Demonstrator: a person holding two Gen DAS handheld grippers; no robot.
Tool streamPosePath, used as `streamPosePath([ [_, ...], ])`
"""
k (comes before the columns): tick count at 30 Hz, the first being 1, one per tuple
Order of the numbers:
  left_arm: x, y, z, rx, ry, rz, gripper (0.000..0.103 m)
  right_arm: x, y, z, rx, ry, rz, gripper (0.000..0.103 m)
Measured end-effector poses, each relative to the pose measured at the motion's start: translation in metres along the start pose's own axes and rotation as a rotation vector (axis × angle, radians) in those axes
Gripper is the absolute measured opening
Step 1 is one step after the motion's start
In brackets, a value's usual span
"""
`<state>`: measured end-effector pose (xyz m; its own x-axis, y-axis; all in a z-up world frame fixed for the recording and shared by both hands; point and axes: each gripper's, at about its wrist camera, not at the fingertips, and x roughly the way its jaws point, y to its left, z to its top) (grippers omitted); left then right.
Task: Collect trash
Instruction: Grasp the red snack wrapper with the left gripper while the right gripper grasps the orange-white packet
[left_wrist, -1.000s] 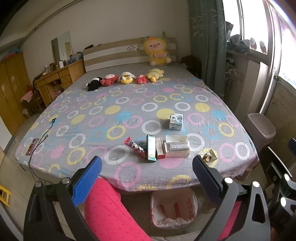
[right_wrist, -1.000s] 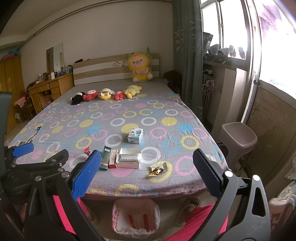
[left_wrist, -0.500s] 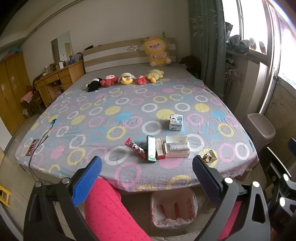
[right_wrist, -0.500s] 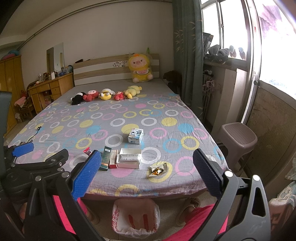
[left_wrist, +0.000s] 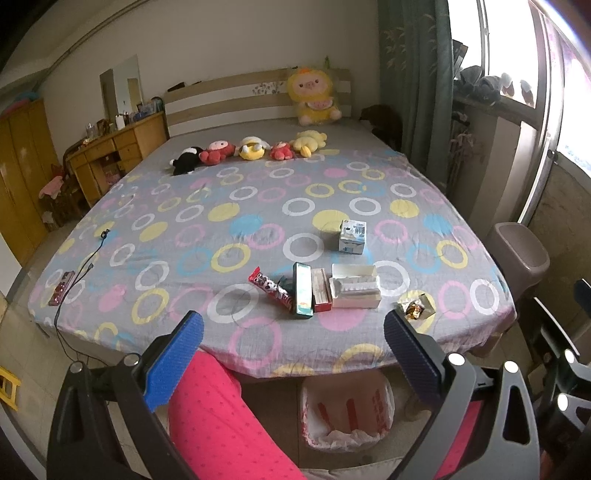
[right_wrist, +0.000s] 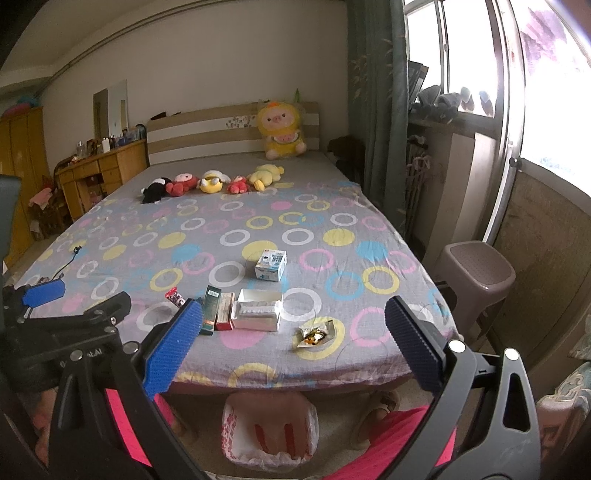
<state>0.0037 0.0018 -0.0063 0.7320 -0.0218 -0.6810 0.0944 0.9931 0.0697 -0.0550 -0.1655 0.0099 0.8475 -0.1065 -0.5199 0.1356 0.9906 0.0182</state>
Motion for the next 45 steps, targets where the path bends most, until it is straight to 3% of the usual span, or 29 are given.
streamPosePath([
  [6,0.024,0.018,0.012,-0.017,0.062,-0.015,0.096,0.022,0.004,-0.018,-0.027,0.021,0.0,0.097],
  [12,0.053,0.057,0.046,-0.104,0.099,0.0,0.096,0.051,-0.014,-0.007,-0.039,0.031,-0.016,0.097],
  [15,0.068,0.067,0.062,-0.094,0.116,0.006,0.096,0.065,-0.022,0.005,-0.062,0.028,-0.014,0.097],
  [20,0.106,0.079,0.074,-0.122,0.241,-0.102,0.096,0.093,-0.037,0.024,-0.079,0.063,0.04,0.097],
  [25,0.149,0.093,0.064,-0.252,0.352,-0.113,0.096,0.132,-0.04,0.03,-0.126,0.148,0.051,0.097],
  [30,0.188,0.091,0.053,-0.297,0.452,-0.129,0.096,0.17,-0.039,0.026,-0.141,0.255,0.091,0.097],
  [45,0.279,0.099,0.037,-0.471,0.57,-0.079,0.096,0.273,-0.046,-0.013,-0.183,0.515,0.12,0.097],
])
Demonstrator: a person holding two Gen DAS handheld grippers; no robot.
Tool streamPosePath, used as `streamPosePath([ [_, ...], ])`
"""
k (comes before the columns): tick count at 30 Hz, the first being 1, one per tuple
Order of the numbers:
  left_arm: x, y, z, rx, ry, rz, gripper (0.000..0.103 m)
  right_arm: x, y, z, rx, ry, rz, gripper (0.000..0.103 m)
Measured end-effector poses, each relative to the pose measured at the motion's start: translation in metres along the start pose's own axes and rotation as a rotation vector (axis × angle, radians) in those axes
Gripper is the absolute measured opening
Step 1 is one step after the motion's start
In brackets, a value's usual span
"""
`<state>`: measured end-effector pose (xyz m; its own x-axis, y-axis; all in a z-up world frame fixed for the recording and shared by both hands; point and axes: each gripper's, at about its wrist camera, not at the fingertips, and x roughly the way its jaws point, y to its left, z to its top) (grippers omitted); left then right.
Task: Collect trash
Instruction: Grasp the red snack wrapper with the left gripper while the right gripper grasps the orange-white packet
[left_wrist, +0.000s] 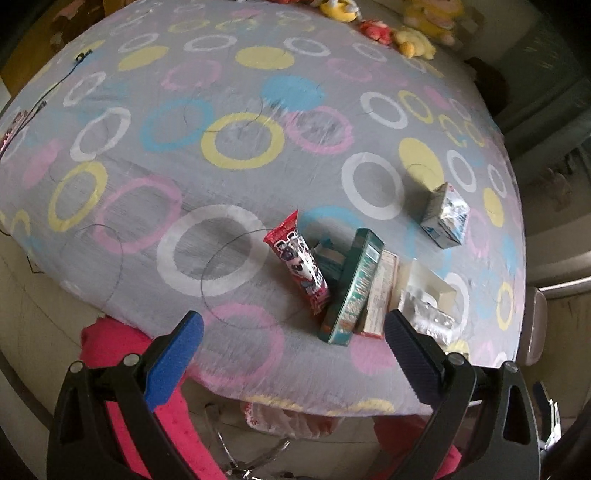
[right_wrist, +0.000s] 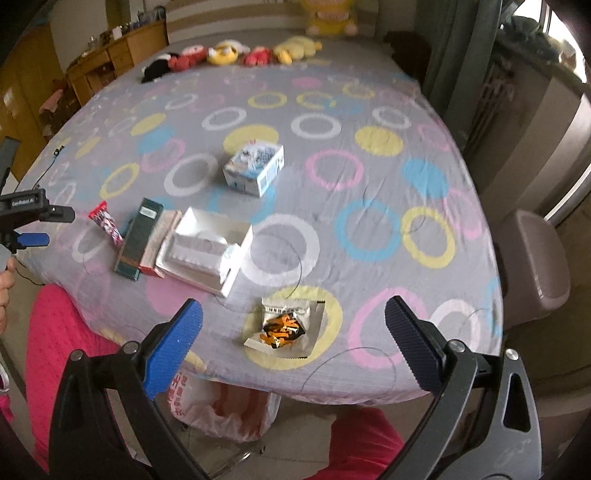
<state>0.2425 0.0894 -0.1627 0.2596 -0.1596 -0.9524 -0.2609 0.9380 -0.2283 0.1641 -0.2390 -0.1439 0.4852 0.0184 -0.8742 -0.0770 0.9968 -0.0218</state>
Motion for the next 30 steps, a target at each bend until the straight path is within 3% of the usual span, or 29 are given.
streamPosePath([
  [5,0.026,0.005,0.007,-0.058,0.026,0.018,0.096,0.032,-0.007,-0.004,0.018,0.068,0.018,0.097],
  [12,0.055,0.009,0.014,-0.11,0.045,-0.015,0.096,0.076,-0.013,-0.016,0.058,0.157,0.051,0.097],
  [20,0.072,0.011,0.02,-0.136,0.014,-0.042,0.094,0.113,-0.015,-0.027,0.086,0.223,0.042,0.097],
  [25,0.087,0.011,0.02,-0.154,0.051,-0.058,0.074,0.127,-0.015,-0.03,0.106,0.242,0.046,0.097],
  [30,0.098,0.015,0.02,-0.185,0.084,-0.099,0.067,0.137,-0.012,-0.029,0.106,0.241,0.025,0.097],
])
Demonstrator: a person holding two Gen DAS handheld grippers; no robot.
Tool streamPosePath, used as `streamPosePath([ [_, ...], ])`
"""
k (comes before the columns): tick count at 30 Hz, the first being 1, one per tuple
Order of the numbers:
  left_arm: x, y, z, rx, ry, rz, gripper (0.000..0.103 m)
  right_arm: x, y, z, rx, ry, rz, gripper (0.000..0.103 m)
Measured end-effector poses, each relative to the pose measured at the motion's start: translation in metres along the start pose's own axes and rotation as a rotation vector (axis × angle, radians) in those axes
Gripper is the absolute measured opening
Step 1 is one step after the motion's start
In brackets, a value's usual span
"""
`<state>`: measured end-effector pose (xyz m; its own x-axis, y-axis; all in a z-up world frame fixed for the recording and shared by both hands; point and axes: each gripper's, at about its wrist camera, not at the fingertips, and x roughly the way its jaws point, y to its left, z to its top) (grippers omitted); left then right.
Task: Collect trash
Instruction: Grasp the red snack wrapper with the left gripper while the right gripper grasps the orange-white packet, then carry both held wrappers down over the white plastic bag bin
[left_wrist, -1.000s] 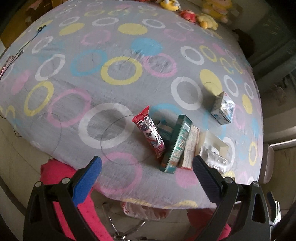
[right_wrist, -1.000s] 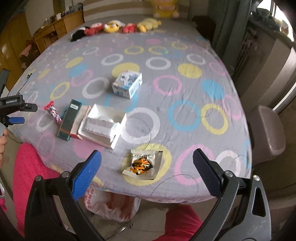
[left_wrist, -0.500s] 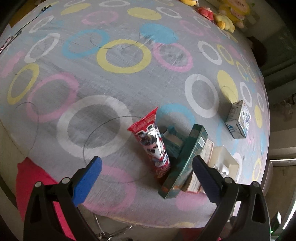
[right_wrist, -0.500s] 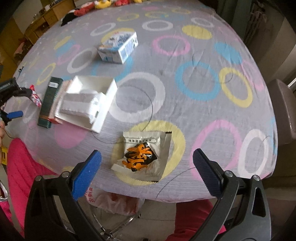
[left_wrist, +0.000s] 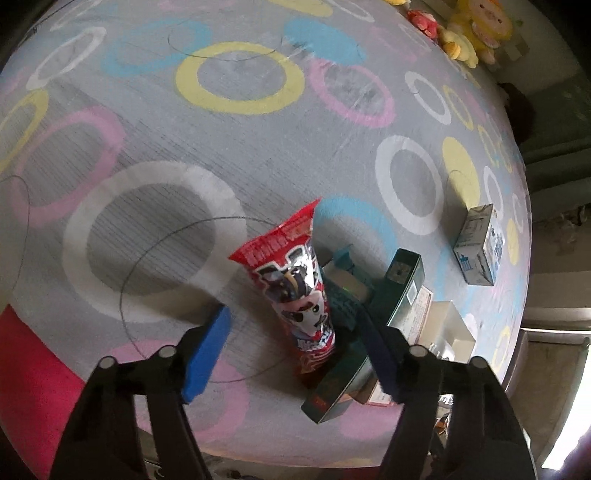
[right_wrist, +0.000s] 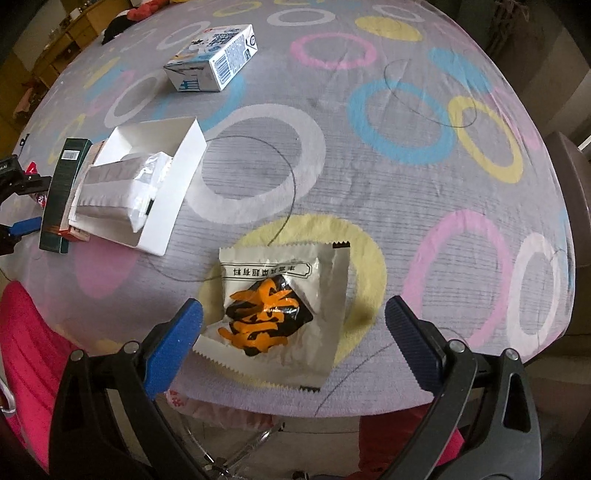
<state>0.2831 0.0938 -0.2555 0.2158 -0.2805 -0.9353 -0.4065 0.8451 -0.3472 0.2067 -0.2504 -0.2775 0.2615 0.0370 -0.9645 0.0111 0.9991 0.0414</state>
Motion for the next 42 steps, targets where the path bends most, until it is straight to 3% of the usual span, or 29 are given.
streamPosePath([
  [5,-0.001,0.005,0.002,-0.047,-0.012,-0.036,0.048,0.014,0.001,0.0,-0.001,-0.005,-0.035,0.094],
  [11,-0.004,0.01,0.001,-0.097,-0.064,-0.074,0.047,0.023,0.002,-0.005,-0.017,-0.029,-0.041,0.095],
  [16,-0.003,0.004,0.002,-0.062,-0.073,-0.07,0.047,0.028,0.003,-0.009,-0.032,-0.033,-0.043,0.098],
  [21,0.006,0.006,0.004,-0.052,-0.023,-0.059,0.026,0.029,0.003,-0.011,-0.028,-0.033,-0.036,0.097],
  [23,0.005,0.008,0.005,-0.051,-0.018,-0.053,0.025,0.027,0.002,-0.011,-0.024,-0.038,-0.037,0.096],
  [25,0.004,0.007,0.005,-0.048,-0.022,-0.05,0.021,0.021,0.003,-0.012,-0.03,-0.048,-0.047,0.089],
  [30,-0.003,0.01,0.006,-0.048,-0.046,-0.04,0.018,0.006,0.006,-0.017,-0.034,-0.079,-0.059,0.047],
  [32,-0.005,0.01,0.006,-0.053,-0.049,-0.042,0.017,0.001,0.008,-0.016,-0.036,-0.084,-0.057,0.038],
  [36,-0.016,0.012,0.007,-0.031,-0.074,-0.038,0.017,-0.003,0.011,-0.015,-0.041,-0.091,-0.056,0.03],
  [42,-0.036,0.009,0.005,0.03,-0.114,-0.021,0.017,-0.021,0.019,-0.012,-0.043,-0.125,-0.052,0.027],
])
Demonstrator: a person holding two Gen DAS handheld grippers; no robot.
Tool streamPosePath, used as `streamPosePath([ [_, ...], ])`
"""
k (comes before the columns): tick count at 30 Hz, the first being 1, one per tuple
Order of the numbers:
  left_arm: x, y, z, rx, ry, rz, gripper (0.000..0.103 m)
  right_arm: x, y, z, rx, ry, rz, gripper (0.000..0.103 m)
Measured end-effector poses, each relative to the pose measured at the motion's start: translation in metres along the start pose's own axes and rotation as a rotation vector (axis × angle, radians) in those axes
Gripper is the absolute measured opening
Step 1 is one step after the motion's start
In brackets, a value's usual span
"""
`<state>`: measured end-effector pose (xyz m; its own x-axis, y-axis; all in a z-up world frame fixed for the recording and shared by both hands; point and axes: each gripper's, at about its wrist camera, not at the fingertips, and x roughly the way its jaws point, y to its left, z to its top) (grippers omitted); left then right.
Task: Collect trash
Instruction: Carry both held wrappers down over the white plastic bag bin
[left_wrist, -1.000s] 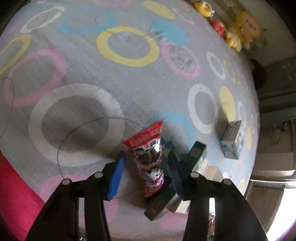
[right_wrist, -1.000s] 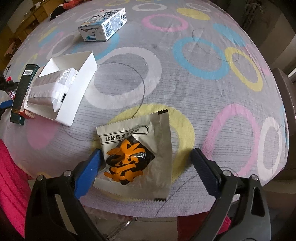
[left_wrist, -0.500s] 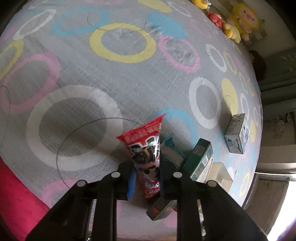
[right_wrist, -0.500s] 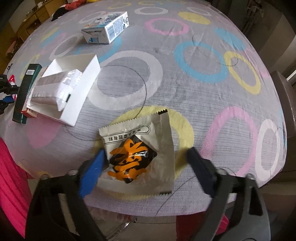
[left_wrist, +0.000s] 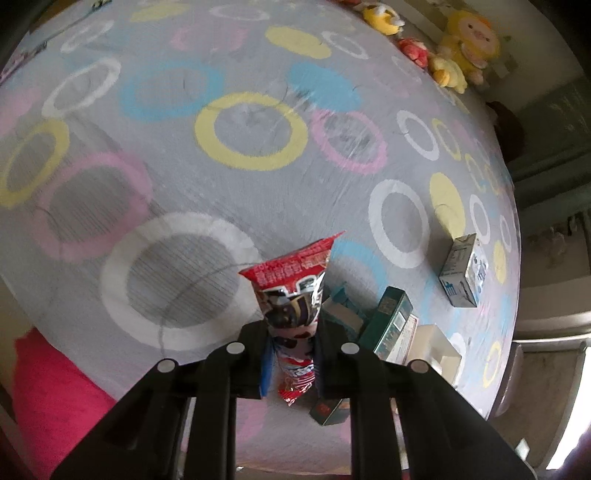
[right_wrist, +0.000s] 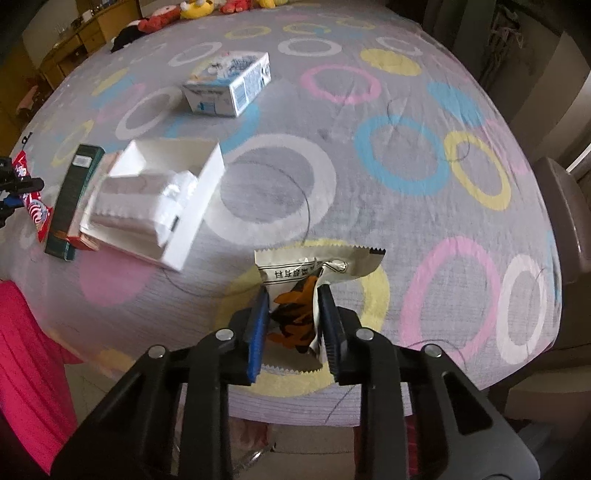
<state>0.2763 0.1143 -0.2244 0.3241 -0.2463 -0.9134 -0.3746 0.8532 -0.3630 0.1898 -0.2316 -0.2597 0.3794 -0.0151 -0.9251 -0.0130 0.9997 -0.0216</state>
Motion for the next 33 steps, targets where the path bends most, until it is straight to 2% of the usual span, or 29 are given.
streamPosePath([
  [15,-0.079,-0.02,-0.016,0.22,-0.108,-0.004,0.017,-0.103,0.029,0.034,-0.056,-0.234,0.023,0.027],
  [27,-0.15,-0.032,-0.076,0.415,-0.153,-0.044,0.017,-0.194,0.073,0.003,-0.136,-0.381,0.077,0.026],
  [33,-0.168,-0.034,-0.11,0.486,-0.174,-0.052,0.017,-0.224,0.09,-0.021,-0.173,-0.427,0.062,0.026],
])
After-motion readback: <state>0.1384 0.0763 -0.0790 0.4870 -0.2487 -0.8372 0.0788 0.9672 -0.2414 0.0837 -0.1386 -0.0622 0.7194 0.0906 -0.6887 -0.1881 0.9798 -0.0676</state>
